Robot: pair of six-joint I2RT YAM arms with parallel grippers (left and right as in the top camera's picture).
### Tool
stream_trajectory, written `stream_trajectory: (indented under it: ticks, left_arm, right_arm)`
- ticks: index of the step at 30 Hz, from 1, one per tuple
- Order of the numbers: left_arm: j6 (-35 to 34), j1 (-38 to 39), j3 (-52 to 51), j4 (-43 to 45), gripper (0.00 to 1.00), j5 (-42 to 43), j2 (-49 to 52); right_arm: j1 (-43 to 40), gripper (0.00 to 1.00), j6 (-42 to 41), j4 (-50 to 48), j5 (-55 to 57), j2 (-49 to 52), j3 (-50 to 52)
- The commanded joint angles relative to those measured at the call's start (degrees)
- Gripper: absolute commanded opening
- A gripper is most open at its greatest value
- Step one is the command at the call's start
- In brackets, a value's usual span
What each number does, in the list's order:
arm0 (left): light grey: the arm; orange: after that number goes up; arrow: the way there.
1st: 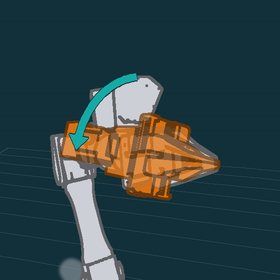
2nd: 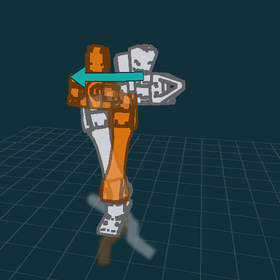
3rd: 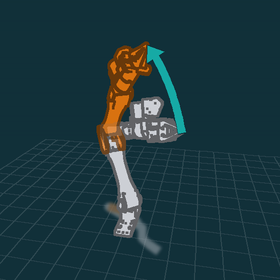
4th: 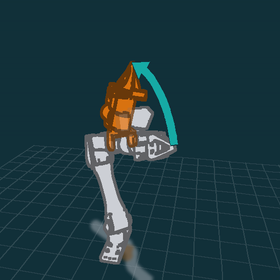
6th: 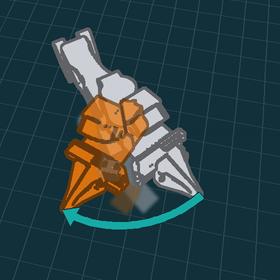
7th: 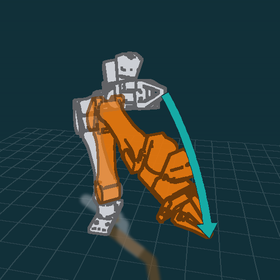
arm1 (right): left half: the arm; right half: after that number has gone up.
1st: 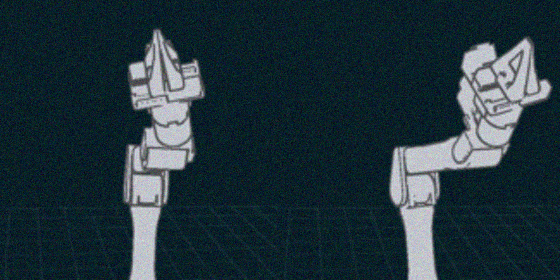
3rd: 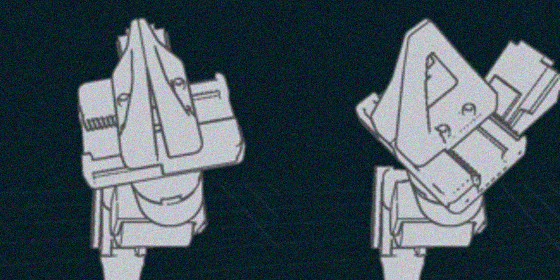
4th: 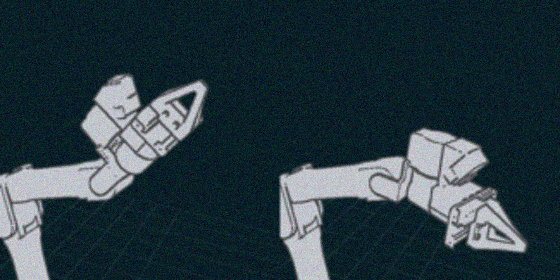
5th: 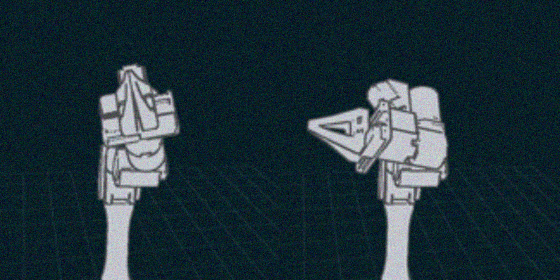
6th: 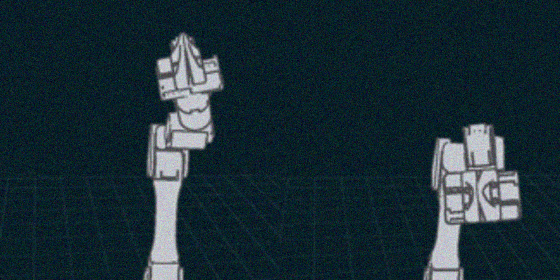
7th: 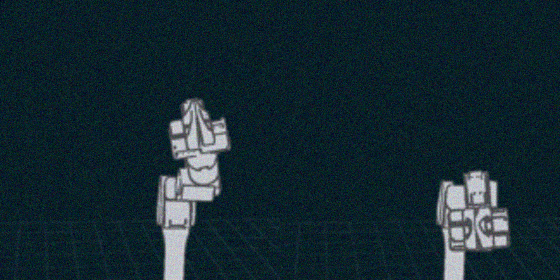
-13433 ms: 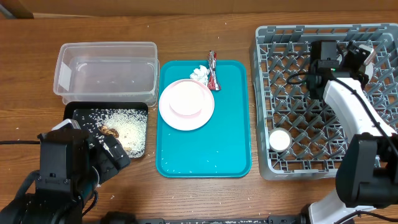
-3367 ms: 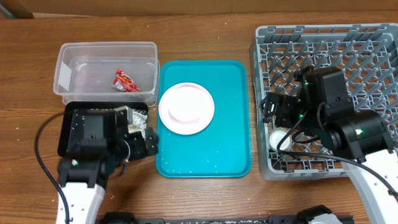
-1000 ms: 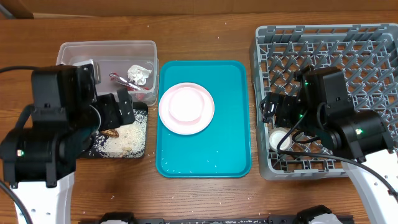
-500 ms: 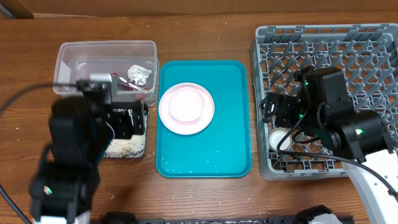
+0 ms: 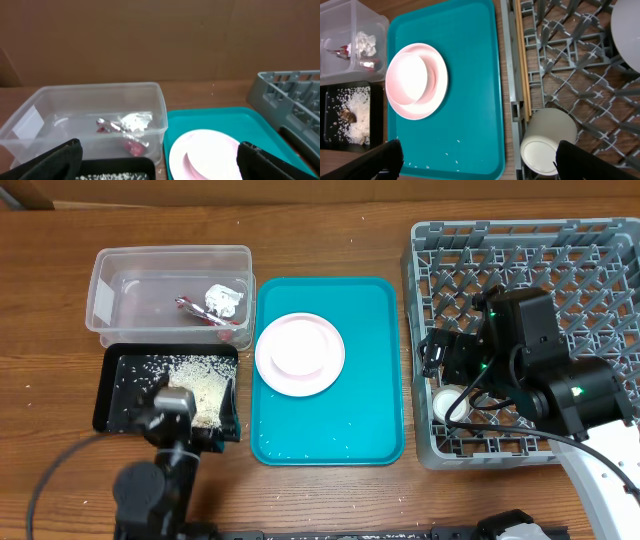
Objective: Sort waste into correct bins and load items into the dishwasher
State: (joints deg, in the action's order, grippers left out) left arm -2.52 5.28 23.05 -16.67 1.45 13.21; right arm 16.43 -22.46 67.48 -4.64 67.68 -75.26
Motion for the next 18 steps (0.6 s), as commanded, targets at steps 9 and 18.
stream_trajectory:
  ticks: [9,18]
  left_arm:
    - [1.22,0.33,-14.03,3.5,1.0,-0.04,-13.03]
    - [1.27,0.33,-20.85,8.28,1.0,-0.39,-12.98]
  right_arm:
    - [-0.26,1.0,0.13,-0.31,-0.15,-0.31,-0.87]
    - [-0.26,1.0,0.13,-0.31,-0.15,-0.31,-0.87]
